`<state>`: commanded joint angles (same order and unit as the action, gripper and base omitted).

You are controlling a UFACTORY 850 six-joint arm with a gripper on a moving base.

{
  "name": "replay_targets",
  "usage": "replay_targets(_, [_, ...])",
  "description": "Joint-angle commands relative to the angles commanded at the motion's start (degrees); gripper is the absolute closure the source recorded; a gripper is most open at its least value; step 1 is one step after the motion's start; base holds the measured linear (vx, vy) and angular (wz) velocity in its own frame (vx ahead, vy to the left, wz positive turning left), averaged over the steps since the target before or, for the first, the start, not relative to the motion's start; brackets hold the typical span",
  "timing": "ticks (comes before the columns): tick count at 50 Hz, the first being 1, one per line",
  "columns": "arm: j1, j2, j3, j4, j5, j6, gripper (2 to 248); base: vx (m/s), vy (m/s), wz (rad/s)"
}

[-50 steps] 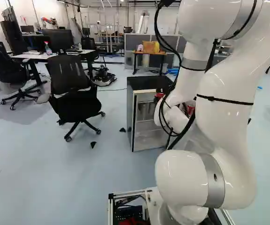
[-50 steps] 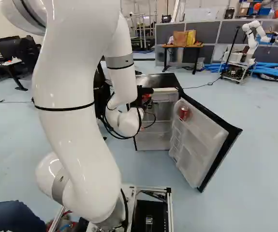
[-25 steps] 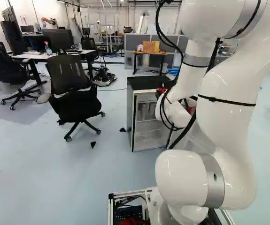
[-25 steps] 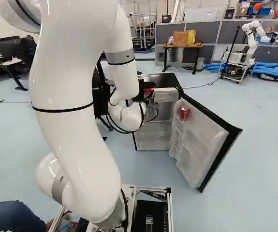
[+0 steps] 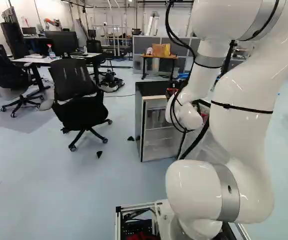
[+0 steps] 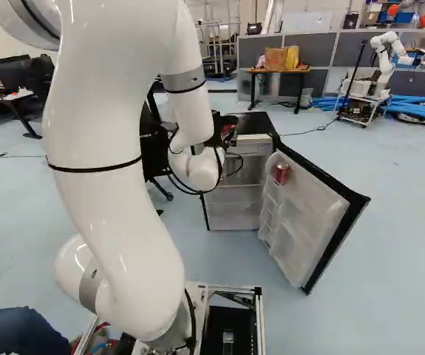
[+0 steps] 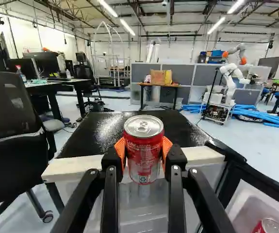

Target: Grab a drink from the fridge

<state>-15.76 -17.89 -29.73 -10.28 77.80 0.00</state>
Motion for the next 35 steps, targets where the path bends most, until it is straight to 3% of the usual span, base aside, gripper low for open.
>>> replay_targets(35, [1.04, -1.46, -7.32, 0.0, -4.99, 0.0, 155, 0.0, 0.0, 0.0])
